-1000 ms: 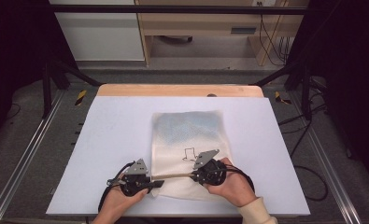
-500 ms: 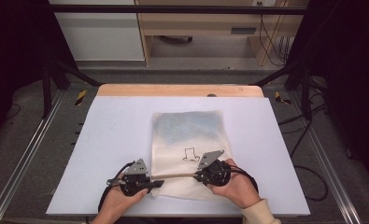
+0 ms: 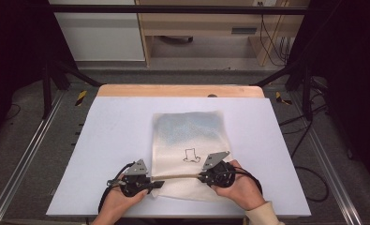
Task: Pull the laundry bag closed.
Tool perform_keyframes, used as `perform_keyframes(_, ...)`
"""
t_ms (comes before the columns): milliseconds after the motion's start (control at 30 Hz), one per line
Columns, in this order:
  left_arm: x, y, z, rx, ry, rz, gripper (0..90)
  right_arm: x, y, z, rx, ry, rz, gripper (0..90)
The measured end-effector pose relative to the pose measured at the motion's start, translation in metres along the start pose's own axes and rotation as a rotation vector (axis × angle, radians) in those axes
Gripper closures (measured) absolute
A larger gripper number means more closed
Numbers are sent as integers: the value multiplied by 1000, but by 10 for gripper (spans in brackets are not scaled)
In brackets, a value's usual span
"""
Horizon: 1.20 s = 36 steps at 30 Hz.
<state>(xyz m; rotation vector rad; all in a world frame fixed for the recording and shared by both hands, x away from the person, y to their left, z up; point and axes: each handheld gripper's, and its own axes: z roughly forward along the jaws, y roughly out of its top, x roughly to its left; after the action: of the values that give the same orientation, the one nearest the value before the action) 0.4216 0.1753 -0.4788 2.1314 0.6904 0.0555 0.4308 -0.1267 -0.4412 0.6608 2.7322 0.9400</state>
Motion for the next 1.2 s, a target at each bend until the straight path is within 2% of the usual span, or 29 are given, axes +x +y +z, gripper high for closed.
perform_keyframes(1200, 0, 0, -1, 0, 1, 3, 844, -3, -11, -8, -13, -5, 28, 819)
